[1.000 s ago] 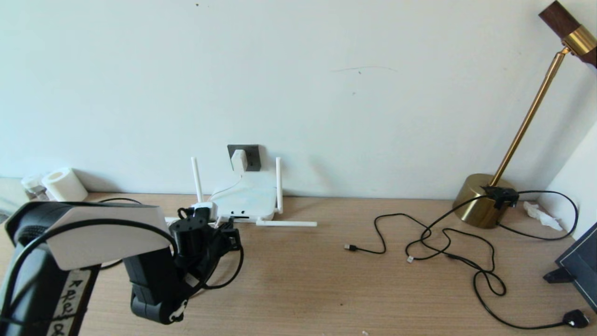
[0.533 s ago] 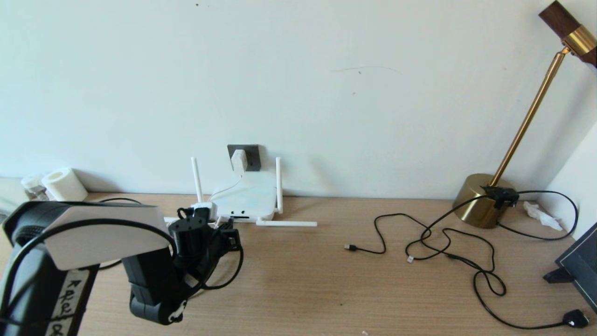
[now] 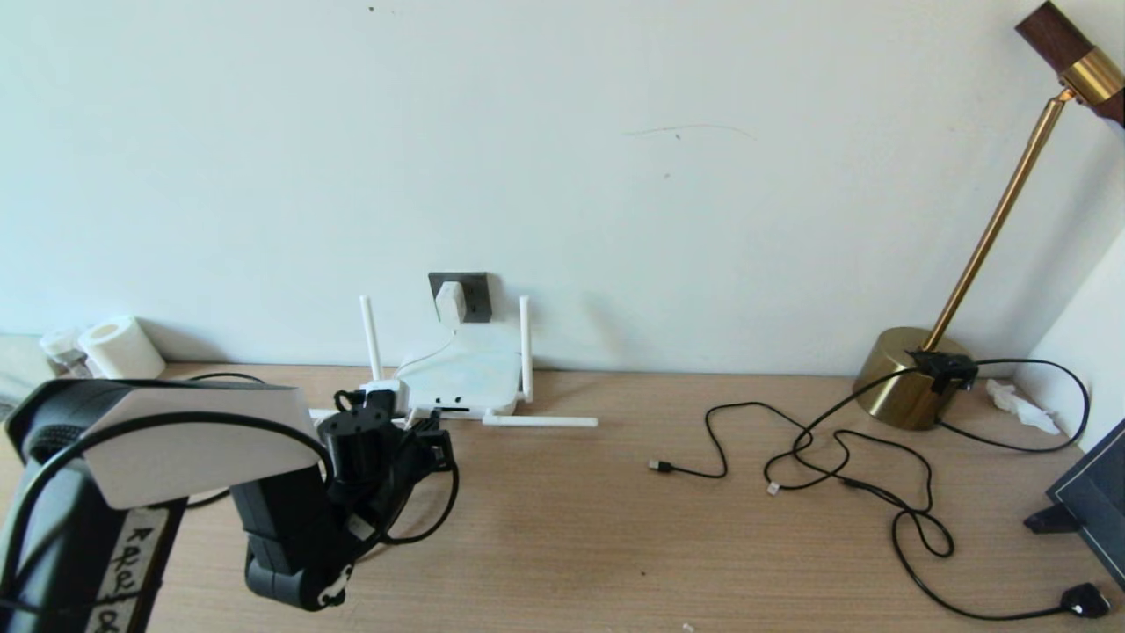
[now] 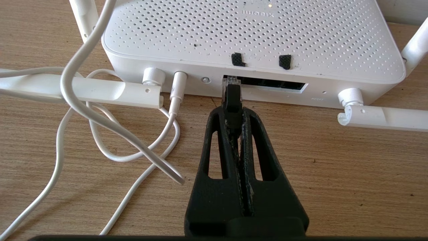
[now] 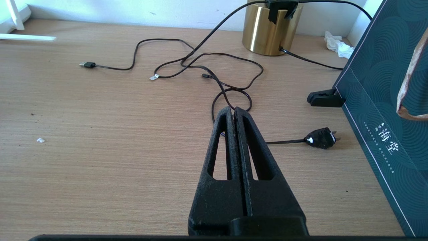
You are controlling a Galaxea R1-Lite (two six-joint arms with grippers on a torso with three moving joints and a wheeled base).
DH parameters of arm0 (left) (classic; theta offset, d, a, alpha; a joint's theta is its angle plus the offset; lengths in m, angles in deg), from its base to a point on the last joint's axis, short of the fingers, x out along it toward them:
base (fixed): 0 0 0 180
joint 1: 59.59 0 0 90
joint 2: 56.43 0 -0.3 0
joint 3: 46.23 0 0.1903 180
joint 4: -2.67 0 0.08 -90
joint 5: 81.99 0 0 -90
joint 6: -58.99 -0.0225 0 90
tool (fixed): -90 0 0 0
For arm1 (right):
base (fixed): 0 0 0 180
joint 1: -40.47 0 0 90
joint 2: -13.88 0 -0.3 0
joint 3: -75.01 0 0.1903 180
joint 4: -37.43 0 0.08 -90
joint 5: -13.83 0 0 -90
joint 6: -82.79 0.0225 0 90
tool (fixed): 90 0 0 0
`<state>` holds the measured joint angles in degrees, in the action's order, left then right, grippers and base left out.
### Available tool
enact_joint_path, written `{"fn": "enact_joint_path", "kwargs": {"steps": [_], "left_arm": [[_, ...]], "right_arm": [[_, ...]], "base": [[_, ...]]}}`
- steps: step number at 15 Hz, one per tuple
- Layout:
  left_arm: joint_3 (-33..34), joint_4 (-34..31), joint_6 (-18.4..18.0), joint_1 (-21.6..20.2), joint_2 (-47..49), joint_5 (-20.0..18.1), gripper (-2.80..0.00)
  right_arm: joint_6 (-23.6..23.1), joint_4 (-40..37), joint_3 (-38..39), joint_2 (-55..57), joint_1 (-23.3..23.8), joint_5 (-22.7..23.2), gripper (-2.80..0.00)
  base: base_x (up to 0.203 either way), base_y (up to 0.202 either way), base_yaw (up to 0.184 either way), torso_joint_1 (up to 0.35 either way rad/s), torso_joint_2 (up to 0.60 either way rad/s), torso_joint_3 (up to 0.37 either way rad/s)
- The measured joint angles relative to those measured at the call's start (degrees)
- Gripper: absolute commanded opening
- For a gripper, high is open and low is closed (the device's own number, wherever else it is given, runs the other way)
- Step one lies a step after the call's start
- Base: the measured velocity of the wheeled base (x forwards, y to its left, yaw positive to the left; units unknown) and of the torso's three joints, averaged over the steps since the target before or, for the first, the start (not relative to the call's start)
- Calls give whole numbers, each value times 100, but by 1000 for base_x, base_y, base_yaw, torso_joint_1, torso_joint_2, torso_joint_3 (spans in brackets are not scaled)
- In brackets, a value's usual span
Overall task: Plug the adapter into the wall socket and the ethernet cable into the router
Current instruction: Plug cable into router interface
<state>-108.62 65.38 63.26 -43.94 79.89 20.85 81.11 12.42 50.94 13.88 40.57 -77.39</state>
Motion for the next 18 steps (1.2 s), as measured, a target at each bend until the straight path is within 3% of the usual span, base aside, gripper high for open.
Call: {"fn": "enact_joint_path", "kwargs": {"steps": [18], "left_arm": [[-39,2,-9,16,24,0,-280]], "right_arm": [[-1,0,0,0,0,1,-280]], "base": [[0,0,0,0,0,0]]}}
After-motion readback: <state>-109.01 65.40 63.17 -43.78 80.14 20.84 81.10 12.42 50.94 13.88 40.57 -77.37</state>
